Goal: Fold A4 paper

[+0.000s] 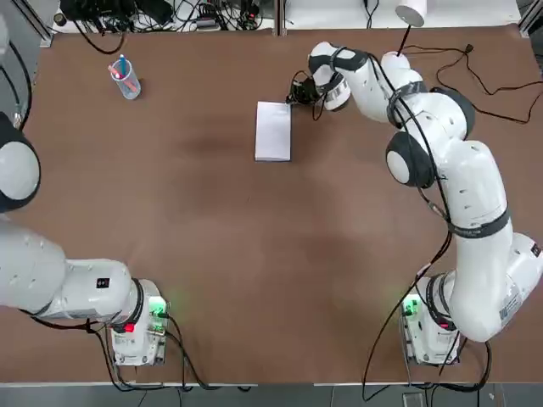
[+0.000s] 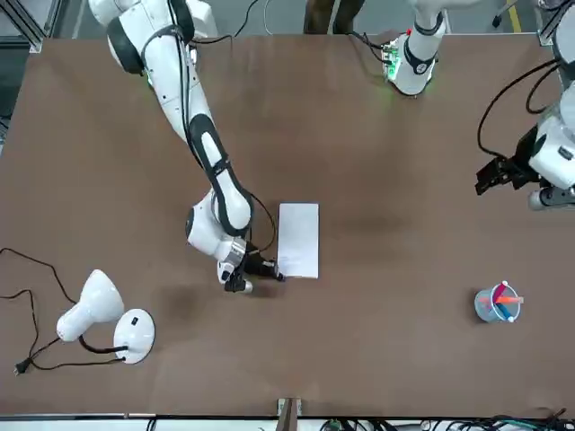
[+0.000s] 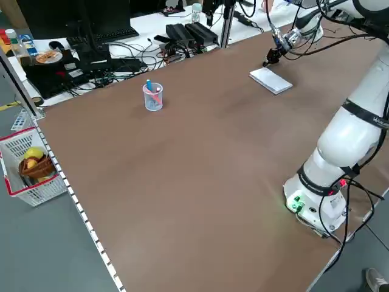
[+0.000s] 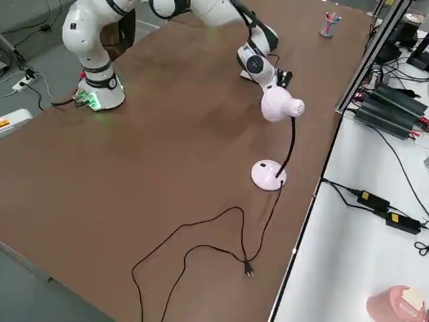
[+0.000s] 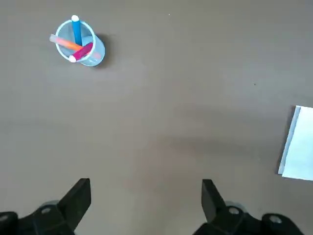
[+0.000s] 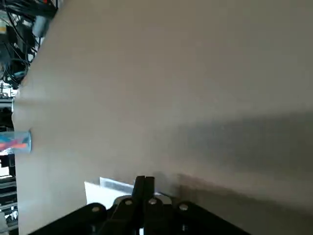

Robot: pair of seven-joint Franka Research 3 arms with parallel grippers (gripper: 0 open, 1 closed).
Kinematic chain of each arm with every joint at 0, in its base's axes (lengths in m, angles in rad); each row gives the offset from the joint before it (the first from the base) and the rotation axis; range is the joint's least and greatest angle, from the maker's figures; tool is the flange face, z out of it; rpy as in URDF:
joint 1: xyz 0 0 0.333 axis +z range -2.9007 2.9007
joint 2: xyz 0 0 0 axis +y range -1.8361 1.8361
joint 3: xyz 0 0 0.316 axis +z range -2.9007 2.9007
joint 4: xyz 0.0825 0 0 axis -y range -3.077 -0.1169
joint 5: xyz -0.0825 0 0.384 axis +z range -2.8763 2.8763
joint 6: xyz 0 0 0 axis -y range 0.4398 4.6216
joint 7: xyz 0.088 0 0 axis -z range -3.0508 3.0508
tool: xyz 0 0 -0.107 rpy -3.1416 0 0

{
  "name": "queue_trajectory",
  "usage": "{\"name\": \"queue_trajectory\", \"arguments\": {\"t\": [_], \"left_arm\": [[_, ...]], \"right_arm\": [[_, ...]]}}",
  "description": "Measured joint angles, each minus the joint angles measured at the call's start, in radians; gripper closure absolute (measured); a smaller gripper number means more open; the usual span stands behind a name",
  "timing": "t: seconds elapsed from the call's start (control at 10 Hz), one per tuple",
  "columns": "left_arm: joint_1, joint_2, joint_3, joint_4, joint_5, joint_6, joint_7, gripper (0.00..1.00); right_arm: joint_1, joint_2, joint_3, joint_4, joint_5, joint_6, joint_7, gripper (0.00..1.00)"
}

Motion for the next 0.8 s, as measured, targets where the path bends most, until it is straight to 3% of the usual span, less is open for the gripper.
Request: {"name": "queue_trajectory", "arguments": {"t": [0.2,0.4,0.6,0.8], "left_arm": [[0.003,-0.011,0.002,-0.007,0.000,0.007,-0.002,0.00],[0.015,-0.023,0.004,-0.008,0.000,0.008,-0.009,0.00],[0.024,-0.047,0.004,-0.010,0.000,0.009,-0.011,0.00],[0.027,-0.070,0.004,-0.016,0.000,0.010,-0.011,0.00]], "right_arm": [[0.000,-0.019,-0.016,0.017,-0.039,-0.032,-0.001,0.97],[0.004,-0.084,-0.048,0.002,-0.070,-0.140,0.000,0.87],[0.008,-0.212,-0.069,-0.078,-0.176,-0.197,0.002,0.58],[0.006,-0.390,-0.078,-0.230,-0.324,-0.232,0.004,0.27]]}}
